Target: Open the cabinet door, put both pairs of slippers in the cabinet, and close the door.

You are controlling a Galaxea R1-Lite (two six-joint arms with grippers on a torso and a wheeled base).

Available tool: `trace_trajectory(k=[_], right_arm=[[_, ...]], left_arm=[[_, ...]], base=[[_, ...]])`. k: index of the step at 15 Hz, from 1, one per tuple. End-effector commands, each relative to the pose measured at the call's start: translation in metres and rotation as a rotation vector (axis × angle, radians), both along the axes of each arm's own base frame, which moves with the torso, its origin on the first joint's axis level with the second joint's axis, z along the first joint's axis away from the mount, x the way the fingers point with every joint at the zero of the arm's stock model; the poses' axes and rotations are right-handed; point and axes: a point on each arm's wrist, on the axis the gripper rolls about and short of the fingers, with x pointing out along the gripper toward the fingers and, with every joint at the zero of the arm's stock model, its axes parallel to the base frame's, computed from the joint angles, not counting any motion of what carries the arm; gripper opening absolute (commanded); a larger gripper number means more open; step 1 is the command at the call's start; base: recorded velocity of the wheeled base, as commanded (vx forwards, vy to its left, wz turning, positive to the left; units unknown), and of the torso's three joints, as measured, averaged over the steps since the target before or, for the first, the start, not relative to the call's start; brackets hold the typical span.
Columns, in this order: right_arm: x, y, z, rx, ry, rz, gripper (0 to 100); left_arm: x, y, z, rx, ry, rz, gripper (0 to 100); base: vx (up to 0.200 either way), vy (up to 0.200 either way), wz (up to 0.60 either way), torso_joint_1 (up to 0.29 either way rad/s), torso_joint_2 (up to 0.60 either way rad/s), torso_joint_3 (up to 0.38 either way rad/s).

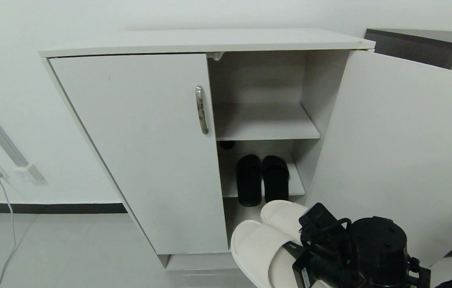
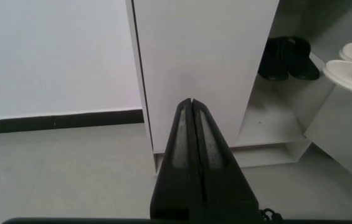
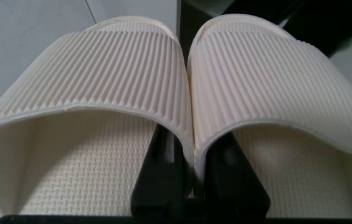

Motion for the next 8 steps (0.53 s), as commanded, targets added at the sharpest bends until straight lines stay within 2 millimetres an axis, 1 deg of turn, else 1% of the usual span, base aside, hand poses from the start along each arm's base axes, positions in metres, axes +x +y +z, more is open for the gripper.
trace_trajectory(k=[1,8], right_arm=[[-0.0003,-0.0001,-0.0006,-0.001,0.001,0.000,0],[0.0020,0.0025,-0.0055,0.003,-0.005,-0.001,0]], left_arm=[[0.0000,0.0000,0.0001,0.000,0.000,0.000,0],[0.0000,0.0000,0.0001,0.001,-0.001,0.000,0]], base=[[0.000,0.000,0.00,0.007,0.06,0.051],[0.000,0.000,0.00,0.000,0.00,0.000]])
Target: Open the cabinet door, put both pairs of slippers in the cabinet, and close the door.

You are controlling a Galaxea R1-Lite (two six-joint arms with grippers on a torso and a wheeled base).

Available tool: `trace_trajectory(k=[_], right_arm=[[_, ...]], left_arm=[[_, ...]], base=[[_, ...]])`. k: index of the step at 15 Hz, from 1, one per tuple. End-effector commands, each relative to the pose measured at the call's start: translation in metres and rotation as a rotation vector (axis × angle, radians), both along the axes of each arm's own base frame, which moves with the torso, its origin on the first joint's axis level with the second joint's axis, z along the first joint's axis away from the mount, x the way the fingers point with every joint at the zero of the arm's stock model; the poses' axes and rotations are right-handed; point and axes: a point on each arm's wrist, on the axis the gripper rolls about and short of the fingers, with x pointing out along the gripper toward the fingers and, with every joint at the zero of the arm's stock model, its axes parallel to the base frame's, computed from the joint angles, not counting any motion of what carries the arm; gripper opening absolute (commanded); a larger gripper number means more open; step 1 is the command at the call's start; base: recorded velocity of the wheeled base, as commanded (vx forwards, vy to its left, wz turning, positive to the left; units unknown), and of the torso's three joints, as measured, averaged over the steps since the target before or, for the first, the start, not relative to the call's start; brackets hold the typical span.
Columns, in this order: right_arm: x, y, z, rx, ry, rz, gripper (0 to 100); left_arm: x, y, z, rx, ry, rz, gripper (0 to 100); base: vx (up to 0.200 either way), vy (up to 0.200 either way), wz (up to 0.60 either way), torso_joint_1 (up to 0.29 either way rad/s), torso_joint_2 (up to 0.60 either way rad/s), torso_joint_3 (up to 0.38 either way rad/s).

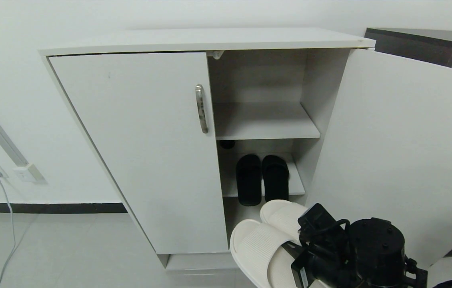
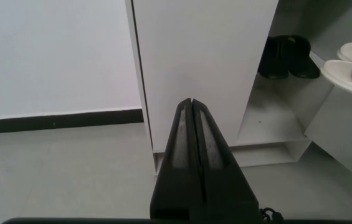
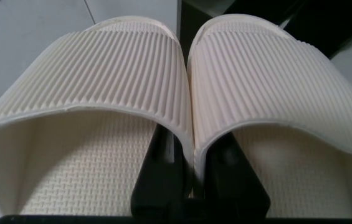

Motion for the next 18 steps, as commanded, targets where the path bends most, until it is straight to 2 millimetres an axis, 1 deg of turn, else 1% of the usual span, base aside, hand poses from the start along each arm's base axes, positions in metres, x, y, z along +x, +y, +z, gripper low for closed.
trace_trajectory(k=[1,2,4,6,7,9,10,11,12,13,14,15,16,17,18], right_arm=[[0.000,0.001,-0.002,-0.005,0.004,0.000,0],[0.001,0.001,-0.002,-0.006,0.004,-0.001,0],[0.002,0.001,-0.004,-0.009,0.004,-0.010,0],[0.007,0.006,-0.004,0.019,-0.022,-0.013,0],[0.010,0.014,-0.005,0.030,-0.043,-0.036,0],[0.020,0.038,-0.005,0.038,-0.087,-0.225,0],[0.022,0.048,-0.002,0.054,-0.091,-0.287,0],[0.024,0.053,0.001,0.059,-0.087,-0.314,0],[0.031,0.062,0.011,0.065,-0.065,-0.375,0],[0.036,0.066,0.021,0.062,-0.033,-0.435,0],[0.037,0.069,0.034,0.046,0.008,-0.489,0],[0.038,0.070,0.041,0.050,0.027,-0.505,0],[0.038,0.074,0.067,0.080,0.073,-0.541,0],[0.038,0.074,0.084,0.098,0.072,-0.564,0],[0.036,0.075,0.097,0.116,0.053,-0.573,0]], left_arm=[[0.000,0.000,0.000,0.000,0.000,0.000,0],[0.000,0.000,0.000,0.002,0.000,0.000,0],[0.000,0.000,0.000,0.000,0.000,0.000,0],[0.000,0.000,0.000,0.000,0.000,0.000,0],[0.000,0.000,0.000,0.000,0.000,-0.002,0],[0.000,0.000,0.000,0.000,0.000,-0.002,0],[0.000,0.000,0.000,0.000,0.000,0.000,0],[0.000,0.000,0.000,0.000,0.000,-0.002,0],[0.000,0.000,0.000,0.000,0.000,-0.002,0],[0.000,0.000,0.000,-0.001,0.000,-0.002,0],[0.000,0.000,0.000,-0.001,0.000,0.000,0],[0.000,0.000,0.000,-0.001,0.000,-0.002,0],[0.000,0.000,0.000,-0.001,0.000,-0.002,0],[0.000,0.000,0.000,-0.001,0.000,0.000,0],[0.000,0.000,0.000,-0.001,0.000,-0.002,0]], base=[[0.000,0.200,0.00,0.007,0.00,0.012],[0.000,0.200,0.00,0.002,0.00,-0.007],[0.000,0.000,0.00,0.000,0.00,0.000],[0.000,0.000,0.00,0.000,0.00,0.000],[0.000,0.000,0.00,0.000,0.00,0.000],[0.000,0.000,0.00,0.000,0.00,0.000],[0.000,0.000,0.00,0.000,0.00,0.000],[0.000,0.000,0.00,0.000,0.00,0.000],[0.000,0.000,0.00,0.000,0.00,0.000],[0.000,0.000,0.00,0.000,0.00,0.000],[0.000,0.000,0.00,0.000,0.00,0.000],[0.000,0.000,0.00,0.000,0.00,0.000],[0.000,0.000,0.00,0.000,0.00,0.000],[0.000,0.000,0.00,0.000,0.00,0.000],[0.000,0.000,0.00,0.000,0.00,0.000]])
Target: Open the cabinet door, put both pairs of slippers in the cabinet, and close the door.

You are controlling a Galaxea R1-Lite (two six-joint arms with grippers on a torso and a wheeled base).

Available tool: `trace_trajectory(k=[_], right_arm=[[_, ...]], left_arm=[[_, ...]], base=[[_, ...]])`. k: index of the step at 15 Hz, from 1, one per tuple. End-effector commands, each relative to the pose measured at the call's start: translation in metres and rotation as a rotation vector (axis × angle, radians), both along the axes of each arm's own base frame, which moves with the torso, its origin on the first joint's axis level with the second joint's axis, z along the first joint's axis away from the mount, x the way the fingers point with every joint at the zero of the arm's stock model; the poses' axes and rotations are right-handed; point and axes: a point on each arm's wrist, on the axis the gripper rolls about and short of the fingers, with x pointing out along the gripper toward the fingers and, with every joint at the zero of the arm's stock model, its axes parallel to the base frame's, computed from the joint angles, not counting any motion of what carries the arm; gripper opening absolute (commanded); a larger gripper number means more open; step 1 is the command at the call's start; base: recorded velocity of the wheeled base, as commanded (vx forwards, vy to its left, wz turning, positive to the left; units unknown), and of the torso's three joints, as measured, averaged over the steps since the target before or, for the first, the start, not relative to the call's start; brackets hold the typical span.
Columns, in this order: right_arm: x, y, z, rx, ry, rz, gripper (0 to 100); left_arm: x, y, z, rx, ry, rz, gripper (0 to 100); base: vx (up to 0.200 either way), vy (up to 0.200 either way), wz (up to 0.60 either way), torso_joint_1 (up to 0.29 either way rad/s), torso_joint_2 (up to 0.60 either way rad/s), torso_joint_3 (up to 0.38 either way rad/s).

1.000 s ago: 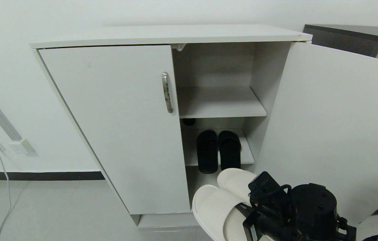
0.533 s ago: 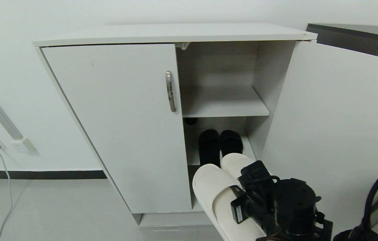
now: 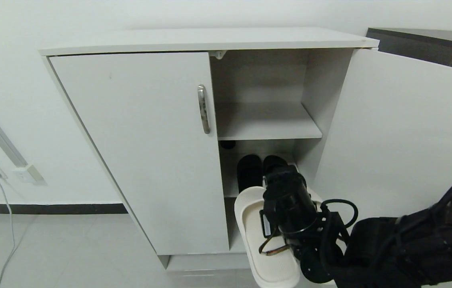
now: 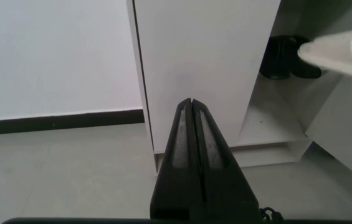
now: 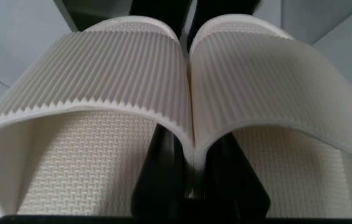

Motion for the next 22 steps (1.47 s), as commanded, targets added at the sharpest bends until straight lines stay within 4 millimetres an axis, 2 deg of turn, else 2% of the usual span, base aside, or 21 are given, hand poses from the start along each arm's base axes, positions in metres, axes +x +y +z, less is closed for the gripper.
trace_trajectory(k=[1,4,8,14,22], right_arm=[[-0.004,0.002,0.056,0.119,-0.106,-0.024,0],[-0.010,0.002,0.078,0.101,-0.174,-0.023,0],[-0.010,0.001,0.093,0.094,-0.211,-0.017,0],[0.000,0.004,0.086,0.067,-0.204,-0.030,0],[-0.002,0.004,0.088,0.071,-0.208,-0.028,0]], left_arm=[[0.000,0.000,0.000,0.000,0.000,0.000,0],[0.000,0.000,0.000,-0.002,0.000,0.002,0],[0.000,0.000,0.000,-0.002,0.000,0.000,0],[0.000,0.000,0.000,0.000,0.000,0.002,0],[0.000,0.000,0.000,0.000,0.000,0.002,0]], base=[[0.000,0.000,0.00,0.000,0.00,0.000],[0.000,0.000,0.00,0.000,0.00,0.000],[0.000,0.000,0.00,0.000,0.00,0.000],[0.000,0.000,0.00,0.000,0.00,0.000],[0.175,0.000,0.00,0.001,0.00,0.001]])
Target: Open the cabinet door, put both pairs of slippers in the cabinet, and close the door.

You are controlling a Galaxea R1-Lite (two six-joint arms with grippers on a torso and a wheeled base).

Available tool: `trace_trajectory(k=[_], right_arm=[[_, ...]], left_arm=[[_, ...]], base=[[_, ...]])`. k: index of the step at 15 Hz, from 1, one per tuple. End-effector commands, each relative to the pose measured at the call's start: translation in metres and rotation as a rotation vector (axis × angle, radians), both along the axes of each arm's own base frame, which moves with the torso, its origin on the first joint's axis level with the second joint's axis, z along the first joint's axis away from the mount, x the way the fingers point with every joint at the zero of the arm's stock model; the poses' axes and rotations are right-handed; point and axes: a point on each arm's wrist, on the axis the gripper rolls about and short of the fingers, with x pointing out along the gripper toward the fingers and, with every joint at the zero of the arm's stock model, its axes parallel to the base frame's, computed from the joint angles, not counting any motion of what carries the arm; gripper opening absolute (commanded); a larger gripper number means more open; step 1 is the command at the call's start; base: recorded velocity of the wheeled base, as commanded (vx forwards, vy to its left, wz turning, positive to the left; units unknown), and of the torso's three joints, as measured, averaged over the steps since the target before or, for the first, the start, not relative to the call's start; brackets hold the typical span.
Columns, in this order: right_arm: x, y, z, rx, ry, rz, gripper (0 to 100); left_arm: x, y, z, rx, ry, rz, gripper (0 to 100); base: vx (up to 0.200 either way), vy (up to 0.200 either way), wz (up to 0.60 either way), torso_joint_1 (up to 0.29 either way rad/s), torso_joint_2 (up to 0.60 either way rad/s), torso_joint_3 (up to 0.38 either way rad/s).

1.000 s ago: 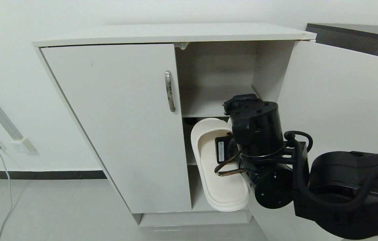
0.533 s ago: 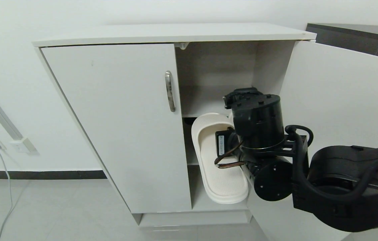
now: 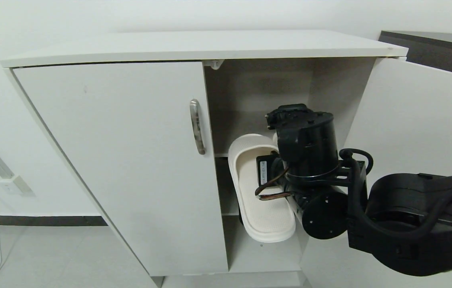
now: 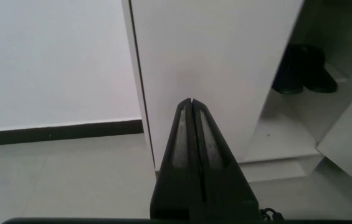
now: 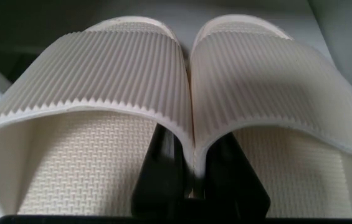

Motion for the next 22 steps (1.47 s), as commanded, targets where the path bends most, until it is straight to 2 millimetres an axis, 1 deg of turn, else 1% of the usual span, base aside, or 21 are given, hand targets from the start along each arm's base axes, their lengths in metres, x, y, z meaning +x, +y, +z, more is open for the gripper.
trace_trajectory(k=[1,5,6,10,12,14,15,17,18,19,22], right_arm=[[-0.001,0.000,0.000,0.001,0.000,0.002,0],[0.000,0.001,-0.002,-0.003,0.003,0.002,0],[0.007,0.002,-0.002,0.000,0.005,-0.001,0],[0.059,0.003,-0.006,0.020,-0.003,-0.082,0],[0.075,0.006,-0.004,0.013,0.003,-0.102,0],[0.084,0.009,0.000,0.013,0.010,-0.093,0],[0.097,0.011,0.004,0.013,0.012,-0.107,0],[0.111,0.012,0.010,0.026,0.002,-0.120,0],[0.115,0.013,0.012,0.033,-0.005,-0.124,0],[0.122,0.012,0.015,0.045,-0.018,-0.131,0],[0.131,0.009,0.021,0.062,-0.038,-0.118,0]], left_arm=[[0.000,0.000,0.000,0.000,0.000,0.000,0],[0.000,0.000,0.000,0.000,0.000,0.000,0],[0.000,0.000,0.000,0.000,0.000,0.000,0],[0.000,0.000,0.000,0.000,0.000,-0.002,0],[0.000,0.000,0.000,0.000,0.000,-0.002,0],[0.000,0.000,0.000,0.000,0.000,-0.002,0],[0.000,0.000,0.000,0.000,0.000,-0.002,0],[0.000,0.000,0.000,0.000,0.000,0.000,0],[0.000,0.000,0.000,0.000,0.000,-0.002,0],[0.000,0.000,0.000,0.000,0.000,0.000,0],[0.000,0.000,0.000,0.000,0.000,0.000,0]], base=[[0.000,0.000,0.00,0.000,0.00,0.000],[0.000,0.000,0.00,0.000,0.00,0.000],[0.000,0.000,0.00,0.000,0.00,0.000],[0.000,0.000,0.00,0.000,0.00,0.000],[0.000,0.000,0.00,0.000,0.00,0.000],[0.000,0.000,0.00,0.000,0.00,0.000],[0.000,0.000,0.00,0.000,0.00,0.000],[0.000,0.000,0.00,0.000,0.00,0.000],[0.000,0.000,0.00,0.000,0.00,0.000],[0.000,0.000,0.00,0.000,0.00,0.000],[0.000,0.000,0.00,0.000,0.00,0.000]])
